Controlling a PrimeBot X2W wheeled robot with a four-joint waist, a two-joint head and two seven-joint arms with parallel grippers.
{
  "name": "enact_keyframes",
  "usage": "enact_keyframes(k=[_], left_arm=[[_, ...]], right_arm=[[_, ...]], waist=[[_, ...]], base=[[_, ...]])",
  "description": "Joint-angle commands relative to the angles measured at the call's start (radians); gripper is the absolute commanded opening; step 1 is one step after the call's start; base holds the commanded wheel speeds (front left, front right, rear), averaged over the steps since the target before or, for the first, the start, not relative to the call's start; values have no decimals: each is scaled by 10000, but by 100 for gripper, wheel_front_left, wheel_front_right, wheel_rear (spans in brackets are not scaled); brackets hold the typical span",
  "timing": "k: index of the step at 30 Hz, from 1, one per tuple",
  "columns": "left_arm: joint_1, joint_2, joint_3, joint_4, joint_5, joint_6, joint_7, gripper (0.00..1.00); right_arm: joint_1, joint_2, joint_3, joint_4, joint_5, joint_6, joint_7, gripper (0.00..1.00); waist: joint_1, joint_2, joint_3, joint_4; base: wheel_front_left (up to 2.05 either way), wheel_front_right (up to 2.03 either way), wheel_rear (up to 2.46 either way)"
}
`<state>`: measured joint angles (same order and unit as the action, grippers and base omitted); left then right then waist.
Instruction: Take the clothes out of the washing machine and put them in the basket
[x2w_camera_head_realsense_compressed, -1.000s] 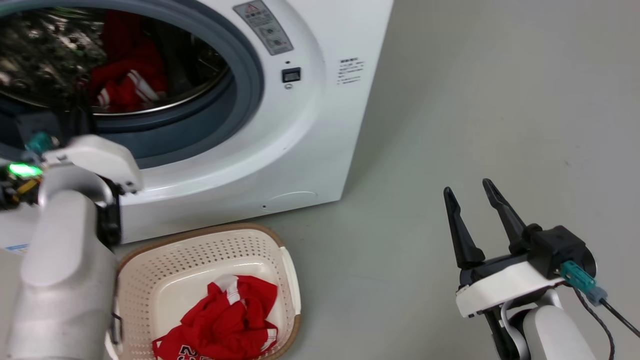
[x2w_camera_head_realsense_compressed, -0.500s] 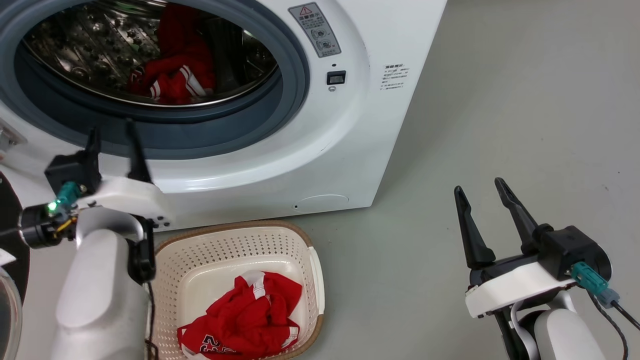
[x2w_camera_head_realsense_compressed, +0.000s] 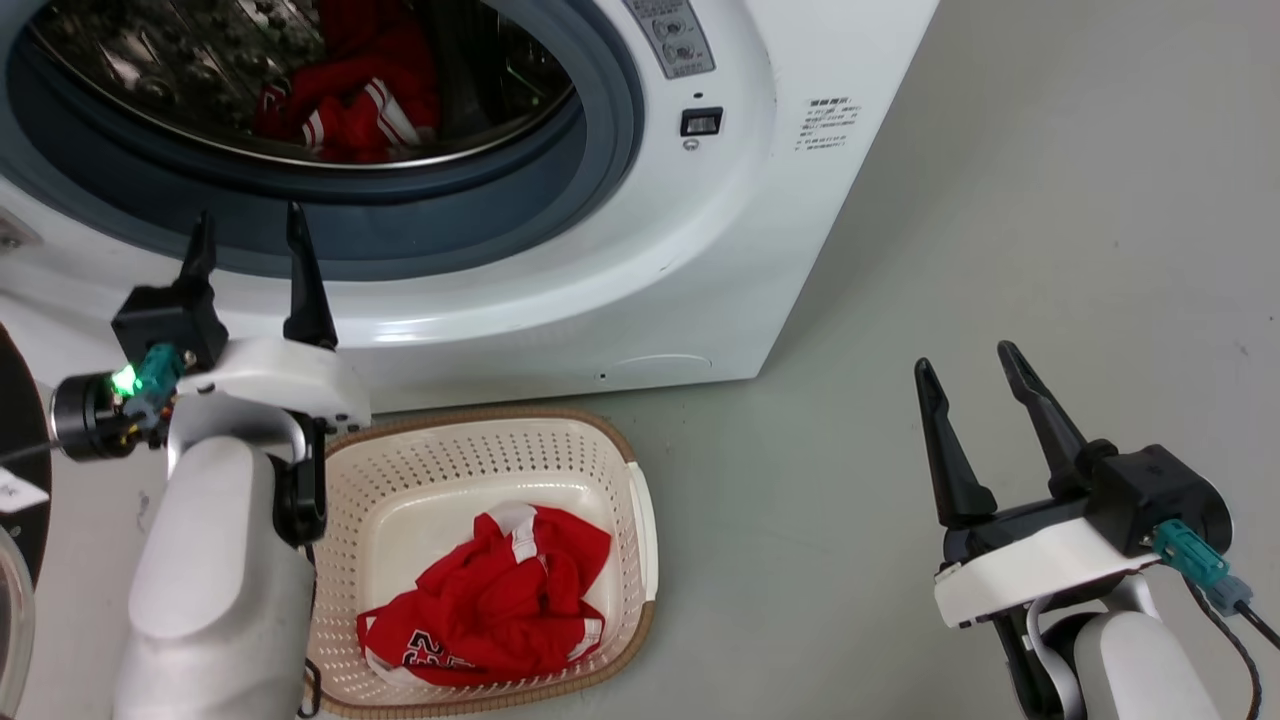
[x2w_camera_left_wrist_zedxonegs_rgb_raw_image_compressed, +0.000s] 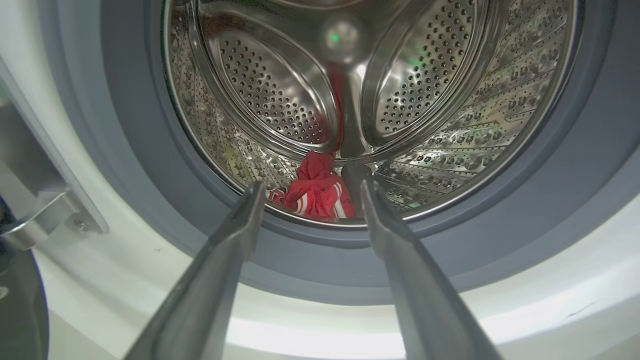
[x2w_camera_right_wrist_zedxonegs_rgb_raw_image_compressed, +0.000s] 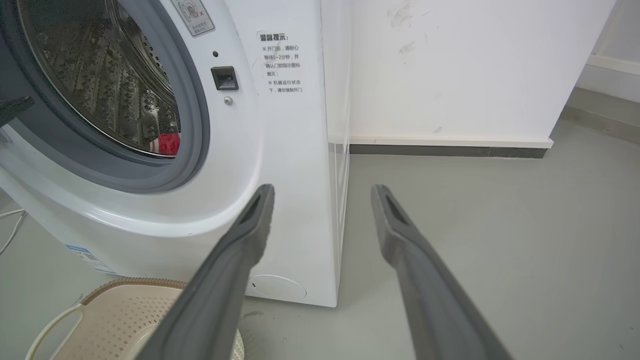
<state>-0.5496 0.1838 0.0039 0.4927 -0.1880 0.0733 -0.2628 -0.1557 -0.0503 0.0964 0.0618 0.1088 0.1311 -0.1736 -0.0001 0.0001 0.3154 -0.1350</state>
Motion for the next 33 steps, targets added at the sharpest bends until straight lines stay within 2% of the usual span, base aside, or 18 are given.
enact_keyframes(k=[1,9,17,26,33], left_arm=[[-229,63,-27,146,24,-54,-26,100],[-2210,384,-436,2045,273,-431,236,100],[-4616,831,-929,4062,656,-603,1400,100],[-6997,1670,-1472,5410,1147,-893,3572,100],[-8468,2298,-1707,6103,1315,-1015,5654,100]], right_arm=[[-104,3,29,-52,41,-5,37,100],[-456,6,360,-37,83,-7,25,100],[-967,3,780,200,341,-7,-247,100],[-1642,5,1287,652,839,-7,-638,100],[-2014,6,1732,1066,1217,-7,-841,100]], waist=[[1,-1,153,9],[1,-1,1038,-77],[1,-1,2131,-553],[1,-1,3365,-1318],[1,-1,3859,-1923]], base=[[0,0,0],[0,0,0],[0,0,0],[0,0,0],[0,0,0]])
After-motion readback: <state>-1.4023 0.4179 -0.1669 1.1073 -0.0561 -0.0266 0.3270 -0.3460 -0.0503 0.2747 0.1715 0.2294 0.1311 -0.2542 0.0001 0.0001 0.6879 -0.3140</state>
